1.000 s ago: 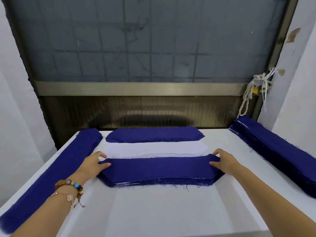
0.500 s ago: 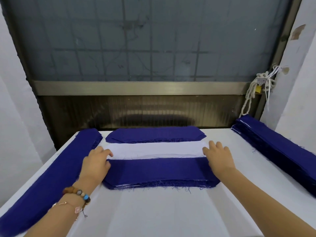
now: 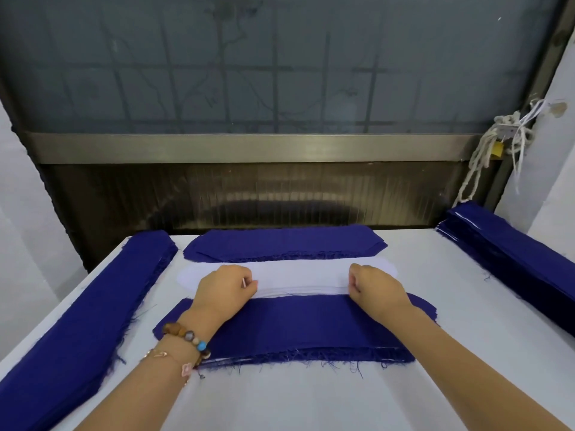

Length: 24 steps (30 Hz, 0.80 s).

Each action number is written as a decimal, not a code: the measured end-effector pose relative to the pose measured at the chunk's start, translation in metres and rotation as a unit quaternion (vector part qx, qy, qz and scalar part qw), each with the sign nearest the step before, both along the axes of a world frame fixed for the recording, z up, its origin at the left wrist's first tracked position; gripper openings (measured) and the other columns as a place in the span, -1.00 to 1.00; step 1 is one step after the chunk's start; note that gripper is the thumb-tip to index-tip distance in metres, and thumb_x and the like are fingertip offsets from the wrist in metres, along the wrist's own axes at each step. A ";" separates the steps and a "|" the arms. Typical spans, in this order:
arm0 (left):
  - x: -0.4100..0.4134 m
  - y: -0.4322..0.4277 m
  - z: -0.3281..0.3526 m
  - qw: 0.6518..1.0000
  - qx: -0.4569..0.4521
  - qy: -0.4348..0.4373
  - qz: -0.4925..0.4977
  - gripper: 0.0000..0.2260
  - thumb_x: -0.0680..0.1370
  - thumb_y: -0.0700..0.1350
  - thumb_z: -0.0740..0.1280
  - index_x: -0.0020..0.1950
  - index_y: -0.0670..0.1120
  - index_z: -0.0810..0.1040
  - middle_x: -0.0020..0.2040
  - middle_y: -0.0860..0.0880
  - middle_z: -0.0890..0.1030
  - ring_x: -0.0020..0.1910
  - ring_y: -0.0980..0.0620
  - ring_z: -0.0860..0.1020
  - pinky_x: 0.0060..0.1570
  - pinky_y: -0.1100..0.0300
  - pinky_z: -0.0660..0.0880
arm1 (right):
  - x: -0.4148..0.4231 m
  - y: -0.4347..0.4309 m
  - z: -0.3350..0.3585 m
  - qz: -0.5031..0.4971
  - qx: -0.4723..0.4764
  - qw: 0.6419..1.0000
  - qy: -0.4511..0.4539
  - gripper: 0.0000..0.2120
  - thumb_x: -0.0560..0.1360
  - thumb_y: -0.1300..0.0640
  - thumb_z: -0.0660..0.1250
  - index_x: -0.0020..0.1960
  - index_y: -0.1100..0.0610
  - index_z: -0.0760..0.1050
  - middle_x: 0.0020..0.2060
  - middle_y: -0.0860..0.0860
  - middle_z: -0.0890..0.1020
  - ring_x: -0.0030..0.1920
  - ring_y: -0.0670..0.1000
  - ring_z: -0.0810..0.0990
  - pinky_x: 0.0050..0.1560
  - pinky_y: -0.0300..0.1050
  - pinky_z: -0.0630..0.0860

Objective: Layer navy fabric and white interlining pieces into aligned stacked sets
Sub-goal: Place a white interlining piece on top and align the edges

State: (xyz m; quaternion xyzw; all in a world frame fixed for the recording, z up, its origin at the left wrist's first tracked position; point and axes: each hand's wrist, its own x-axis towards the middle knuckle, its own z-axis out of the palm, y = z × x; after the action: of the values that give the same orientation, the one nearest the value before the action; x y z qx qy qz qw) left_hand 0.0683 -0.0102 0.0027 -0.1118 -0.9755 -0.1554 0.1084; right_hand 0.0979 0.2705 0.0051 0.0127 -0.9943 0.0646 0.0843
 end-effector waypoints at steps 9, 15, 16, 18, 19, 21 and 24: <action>-0.058 0.059 -0.010 0.997 0.052 0.017 -0.052 -0.85 0.60 -0.02 0.28 0.15 0.04 0.53 0.02 0.03 0.53 -0.04 0.05 0.52 -0.08 0.16 0.51 | -0.072 -0.056 -0.016 0.096 -0.124 0.987 0.044 -0.82 0.59 0.16 0.24 0.17 0.07 0.50 0.09 0.01 0.52 0.08 -0.02 0.50 0.09 -0.20 0.48; -0.061 0.062 -0.031 0.994 0.074 0.056 -0.053 -0.83 0.59 0.02 0.28 0.16 0.04 0.51 -0.08 0.07 0.44 -0.06 0.06 0.48 -0.13 0.19 0.45 | -0.088 -0.064 -0.031 0.068 -0.156 0.983 0.075 -0.82 0.55 0.13 0.30 0.15 0.11 0.53 0.04 0.06 0.54 0.03 0.01 0.53 0.03 -0.20 0.44; -0.061 0.062 -0.031 0.994 0.076 0.061 -0.055 -0.84 0.59 0.01 0.29 0.15 0.03 0.51 -0.09 0.08 0.43 -0.06 0.05 0.47 -0.12 0.19 0.45 | -0.088 -0.064 -0.032 0.066 -0.158 0.982 0.077 -0.81 0.55 0.13 0.31 0.14 0.12 0.53 0.04 0.07 0.54 0.03 0.03 0.52 0.03 -0.19 0.43; -0.060 0.063 -0.029 0.994 0.069 0.072 -0.054 -0.84 0.59 0.00 0.30 0.14 0.00 0.51 -0.09 0.06 0.45 -0.02 0.02 0.46 -0.06 0.15 0.44 | -0.088 -0.065 -0.033 0.068 -0.155 0.983 0.076 -0.81 0.55 0.14 0.32 0.14 0.15 0.53 0.05 0.10 0.53 0.05 0.07 0.51 0.07 -0.15 0.43; -0.059 0.064 -0.028 0.994 0.063 0.077 -0.052 -0.84 0.59 0.00 0.30 0.13 0.00 0.51 -0.07 0.04 0.47 -0.01 0.01 0.46 -0.03 0.13 0.44 | -0.087 -0.065 -0.034 0.068 -0.158 0.982 0.075 -0.81 0.54 0.15 0.32 0.13 0.16 0.53 0.05 0.11 0.52 0.06 0.08 0.51 0.09 -0.12 0.43; -0.058 0.064 -0.028 0.993 0.057 0.088 -0.047 -0.86 0.58 0.01 0.31 0.09 0.00 0.52 -0.03 0.01 0.50 0.00 0.00 0.45 0.00 0.10 0.44 | -0.086 -0.066 -0.034 0.065 -0.170 0.981 0.073 -0.82 0.53 0.16 0.34 0.11 0.17 0.53 0.04 0.12 0.52 0.06 0.09 0.50 0.10 -0.08 0.44; -0.059 0.063 -0.031 0.993 0.048 0.098 -0.040 -0.87 0.58 0.03 0.31 0.04 0.00 0.52 -0.01 0.00 0.49 0.02 0.01 0.42 -0.01 0.13 0.39 | -0.086 -0.067 -0.036 0.062 -0.177 0.979 0.074 -0.87 0.53 0.16 0.34 0.05 0.18 0.52 0.01 0.12 0.50 0.02 0.09 0.50 0.08 -0.06 0.45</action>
State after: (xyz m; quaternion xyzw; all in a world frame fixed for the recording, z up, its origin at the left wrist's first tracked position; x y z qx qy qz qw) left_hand 0.0088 0.0527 -0.0281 -0.1601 -0.9463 -0.1949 0.2024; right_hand 0.0121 0.2040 -0.0310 0.0635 -0.9554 0.2438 0.1544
